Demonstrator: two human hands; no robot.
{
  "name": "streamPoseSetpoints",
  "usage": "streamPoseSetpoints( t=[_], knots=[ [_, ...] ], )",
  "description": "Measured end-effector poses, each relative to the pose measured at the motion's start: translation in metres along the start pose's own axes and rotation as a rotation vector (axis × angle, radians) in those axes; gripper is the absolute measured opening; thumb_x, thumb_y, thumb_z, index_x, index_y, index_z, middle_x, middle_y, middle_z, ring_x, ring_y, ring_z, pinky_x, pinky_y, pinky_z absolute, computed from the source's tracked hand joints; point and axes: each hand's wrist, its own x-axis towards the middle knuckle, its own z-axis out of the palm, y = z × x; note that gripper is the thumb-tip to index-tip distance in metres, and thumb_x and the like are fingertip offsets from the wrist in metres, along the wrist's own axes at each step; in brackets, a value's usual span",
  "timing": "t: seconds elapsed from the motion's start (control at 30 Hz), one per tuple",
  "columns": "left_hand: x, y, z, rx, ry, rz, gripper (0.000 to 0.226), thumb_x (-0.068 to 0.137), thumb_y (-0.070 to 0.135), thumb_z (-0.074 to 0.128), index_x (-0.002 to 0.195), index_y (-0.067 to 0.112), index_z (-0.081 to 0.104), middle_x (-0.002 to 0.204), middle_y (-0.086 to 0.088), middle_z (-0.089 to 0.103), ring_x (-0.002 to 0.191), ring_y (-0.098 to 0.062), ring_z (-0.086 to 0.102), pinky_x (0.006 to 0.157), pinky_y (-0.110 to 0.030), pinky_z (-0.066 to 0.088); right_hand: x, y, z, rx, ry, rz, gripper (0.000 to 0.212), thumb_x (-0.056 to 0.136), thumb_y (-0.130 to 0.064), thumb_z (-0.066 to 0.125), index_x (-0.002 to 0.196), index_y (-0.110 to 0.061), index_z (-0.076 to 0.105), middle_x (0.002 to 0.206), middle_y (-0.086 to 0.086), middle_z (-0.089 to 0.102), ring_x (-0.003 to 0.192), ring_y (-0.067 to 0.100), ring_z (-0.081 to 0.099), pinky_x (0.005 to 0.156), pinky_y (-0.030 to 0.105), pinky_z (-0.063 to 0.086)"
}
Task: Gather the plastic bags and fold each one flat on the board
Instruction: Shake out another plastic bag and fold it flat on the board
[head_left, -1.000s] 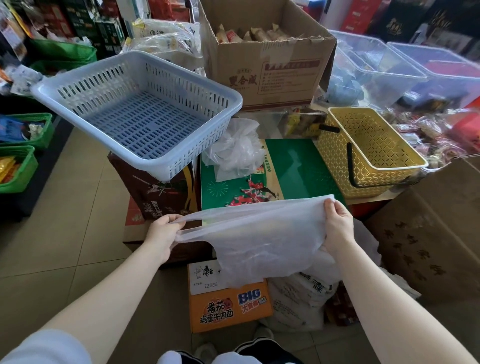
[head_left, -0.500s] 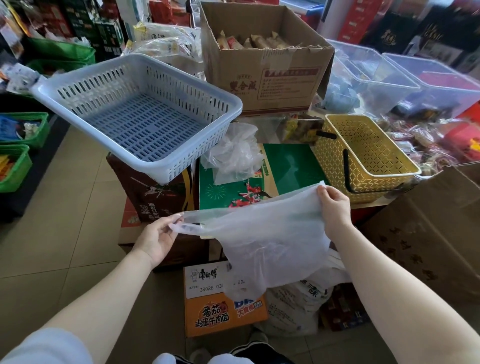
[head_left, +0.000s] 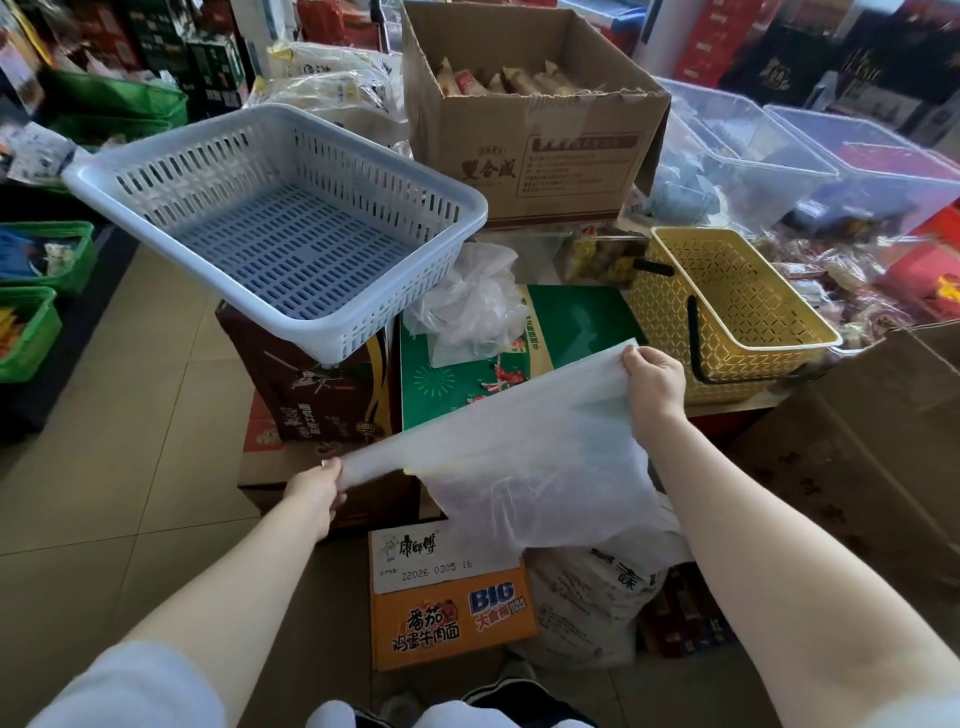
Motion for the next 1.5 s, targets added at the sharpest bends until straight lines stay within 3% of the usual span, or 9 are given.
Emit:
streamPoseSetpoints(
  t=[0.13,0.27,0.37,0.5,0.6,0.93,1.07,1.2,1.5],
  knots=[
    [-0.018,0.015,0.013,0.583,0.071,0.512,0.034,0.094,0.017,0.047,0.127,0.016,0.048,0.124,-0.009,0.056,0.109,-0.029,0.053,0.089,-0.039,0.045,-0.027,-0.016,0.022,-0.140,-0.262,-0.173,0.040,0.093,-0.025,0.053,0.065,0.001,0.043,0.056,-0.001,0.027,0.051,0.010,0.024,0.048,0.026,0.017],
    [-0.099,0.063,0.037,0.335,-0.655,0.793,0.052,0.083,0.046,0.060,0.126,0.018,0.048,0.121,0.007,0.058,0.111,-0.008,0.053,0.091,-0.025,0.041,-0.062,-0.043,0.044,-0.347,-0.541,-0.428,0.034,0.092,-0.022,0.057,0.061,-0.010,0.047,0.054,-0.007,0.031,0.049,0.005,0.025,0.046,0.019,0.020],
    [-0.124,0.080,0.043,0.260,-0.810,0.889,0.051,0.069,0.049,0.070,0.099,0.008,0.062,0.089,-0.003,0.067,0.081,-0.016,0.062,0.072,-0.030,0.048,-0.076,-0.058,0.044,-0.364,-0.570,-0.557,0.022,0.086,-0.021,0.064,0.073,-0.007,0.054,0.056,-0.001,0.041,0.049,0.007,0.029,0.045,0.018,0.024],
    [-0.141,0.088,0.045,0.163,-0.675,1.060,0.024,0.086,0.027,0.063,0.069,0.011,0.055,0.056,0.012,0.046,0.054,-0.004,0.039,0.053,-0.017,0.031,-0.072,-0.066,0.027,-0.446,-0.611,-0.551,0.028,0.077,-0.024,0.074,0.090,-0.007,0.057,0.072,0.009,0.059,0.055,0.014,0.042,0.049,0.030,0.036],
    [-0.145,0.092,0.037,-0.001,-0.536,1.085,0.017,0.089,0.023,0.057,0.074,0.017,0.056,0.059,0.013,0.051,0.055,0.002,0.043,0.053,-0.010,0.034,-0.057,-0.056,0.004,-0.556,-0.703,-0.515,0.018,0.080,-0.019,0.072,0.068,-0.014,0.059,0.062,0.006,0.053,0.057,0.012,0.044,0.056,0.028,0.037],
    [-0.105,0.074,0.004,-0.282,-0.241,0.828,0.019,0.095,0.017,0.048,0.079,0.019,0.058,0.076,0.004,0.054,0.069,-0.002,0.049,0.070,-0.018,0.041,-0.045,-0.004,-0.025,-0.672,-0.772,-0.196,0.016,0.092,-0.009,0.054,0.081,-0.019,0.057,0.083,-0.004,0.061,0.080,0.014,0.056,0.073,0.021,0.044],
    [-0.086,0.072,-0.007,-0.371,-0.202,0.687,0.026,0.095,0.021,0.048,0.072,0.022,0.060,0.077,0.001,0.056,0.078,-0.019,0.049,0.078,-0.037,0.040,-0.053,0.002,-0.014,-0.279,-0.616,-0.028,0.016,0.098,-0.024,0.043,0.086,-0.018,0.052,0.092,0.005,0.058,0.084,0.019,0.056,0.079,0.039,0.050],
    [-0.087,0.077,-0.004,-0.367,-0.173,0.715,0.027,0.096,0.024,0.046,0.072,0.022,0.058,0.076,0.002,0.053,0.081,-0.020,0.046,0.077,-0.036,0.039,-0.064,0.003,0.001,-0.239,-0.605,-0.042,0.010,0.087,-0.017,0.063,0.095,-0.021,0.059,0.088,-0.003,0.061,0.074,0.009,0.057,0.062,0.021,0.048],
    [-0.055,0.068,-0.021,-0.113,0.115,0.608,0.005,0.091,0.018,0.050,0.090,0.017,0.055,0.095,-0.005,0.058,0.095,-0.028,0.055,0.081,-0.038,0.044,-0.071,-0.024,0.030,0.283,-0.382,-0.049,0.011,0.087,-0.008,0.061,0.077,-0.009,0.065,0.066,0.005,0.057,0.061,0.017,0.049,0.059,0.028,0.042]
  ],
)
